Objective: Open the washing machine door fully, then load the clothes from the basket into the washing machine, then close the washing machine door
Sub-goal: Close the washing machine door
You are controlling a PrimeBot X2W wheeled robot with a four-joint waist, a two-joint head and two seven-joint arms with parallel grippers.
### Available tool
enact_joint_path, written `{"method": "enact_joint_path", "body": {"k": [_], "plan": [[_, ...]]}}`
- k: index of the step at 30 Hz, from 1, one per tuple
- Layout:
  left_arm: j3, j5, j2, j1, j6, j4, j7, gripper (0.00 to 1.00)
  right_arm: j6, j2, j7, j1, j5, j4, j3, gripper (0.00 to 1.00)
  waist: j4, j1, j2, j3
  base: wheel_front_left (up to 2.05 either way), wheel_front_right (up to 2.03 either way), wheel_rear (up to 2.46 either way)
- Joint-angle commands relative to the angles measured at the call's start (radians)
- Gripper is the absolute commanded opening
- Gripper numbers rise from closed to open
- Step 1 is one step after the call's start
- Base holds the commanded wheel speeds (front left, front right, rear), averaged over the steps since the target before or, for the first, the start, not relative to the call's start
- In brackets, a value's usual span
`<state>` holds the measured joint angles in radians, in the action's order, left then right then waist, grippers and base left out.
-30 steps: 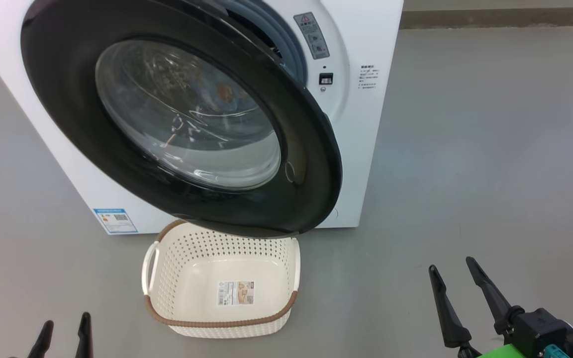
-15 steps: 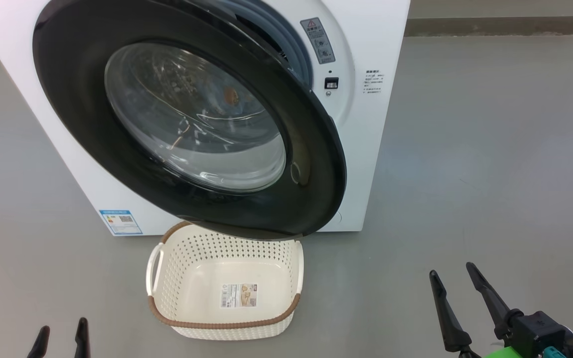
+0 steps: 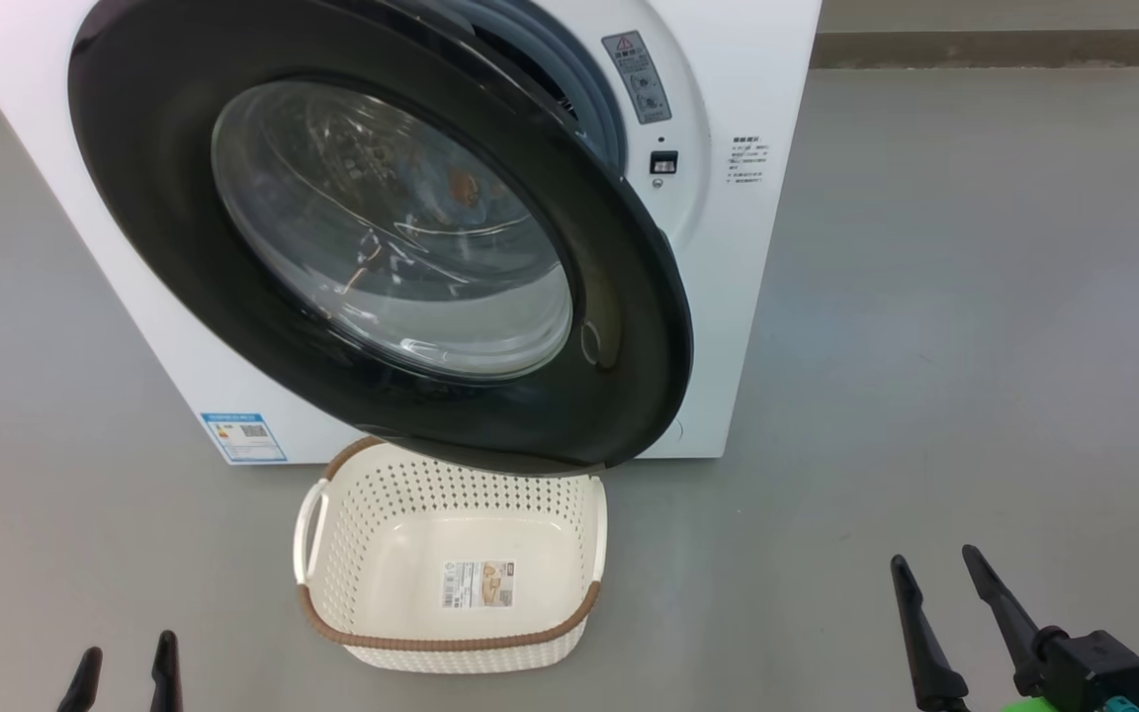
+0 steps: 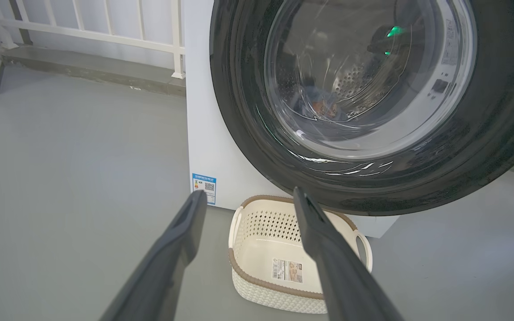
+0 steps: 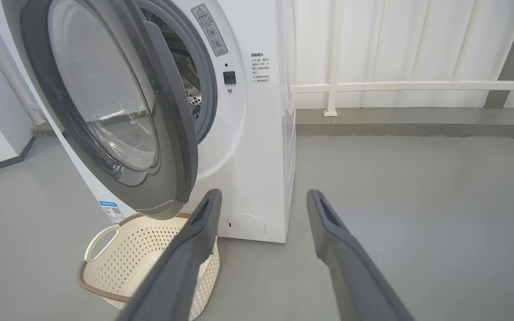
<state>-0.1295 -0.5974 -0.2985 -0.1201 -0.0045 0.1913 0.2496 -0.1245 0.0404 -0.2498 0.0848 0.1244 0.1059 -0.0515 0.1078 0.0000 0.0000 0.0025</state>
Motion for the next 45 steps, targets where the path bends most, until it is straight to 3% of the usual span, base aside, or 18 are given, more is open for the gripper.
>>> {"method": "enact_joint_path", "body": {"k": [1,2,14,26,34,41,45], "plan": [[0.042,0.012,-0.016,0.023,-0.004,-0.02,0.012,1.0,-0.006,0.01,-0.012,-0.016,-0.003,-0.018,0.013,0.31,0.002,0.0,0.0,0.0,0.0,0.0,0.0],[0.043,0.013,-0.015,0.022,-0.005,-0.02,0.012,1.0,-0.006,0.01,-0.012,-0.018,-0.002,-0.014,0.008,0.0,0.003,0.0,0.0,0.0,0.0,0.0,0.0],[0.05,0.018,-0.009,0.022,-0.011,-0.017,0.012,1.0,-0.006,0.01,-0.012,-0.06,0.038,0.0,-0.055,0.0,0.016,0.0,0.0,0.002,0.0,0.0,0.0],[0.05,0.016,0.001,0.027,-0.019,-0.015,0.012,1.0,-0.006,0.01,-0.012,-0.235,0.066,-0.175,-0.095,0.0,0.023,0.0,0.0,0.013,0.0,0.0,0.0],[0.041,0.016,0.0,0.063,-0.047,-0.012,0.012,1.0,-0.006,0.01,-0.012,-0.449,0.075,-0.262,0.051,0.0,0.03,0.0,0.0,0.067,0.0,0.0,0.0],[0.026,0.02,0.004,0.119,-0.077,0.0,0.012,1.0,-0.006,0.01,-0.012,-0.581,0.068,-0.159,0.261,0.0,0.061,0.0,0.0,0.111,0.0,0.0,0.0],[0.021,0.024,0.001,0.146,-0.092,0.015,0.012,1.0,-0.006,0.01,-0.012,-0.6,0.061,-0.069,0.325,0.0,0.083,0.0,0.0,0.122,0.0,0.0,0.0]]}}
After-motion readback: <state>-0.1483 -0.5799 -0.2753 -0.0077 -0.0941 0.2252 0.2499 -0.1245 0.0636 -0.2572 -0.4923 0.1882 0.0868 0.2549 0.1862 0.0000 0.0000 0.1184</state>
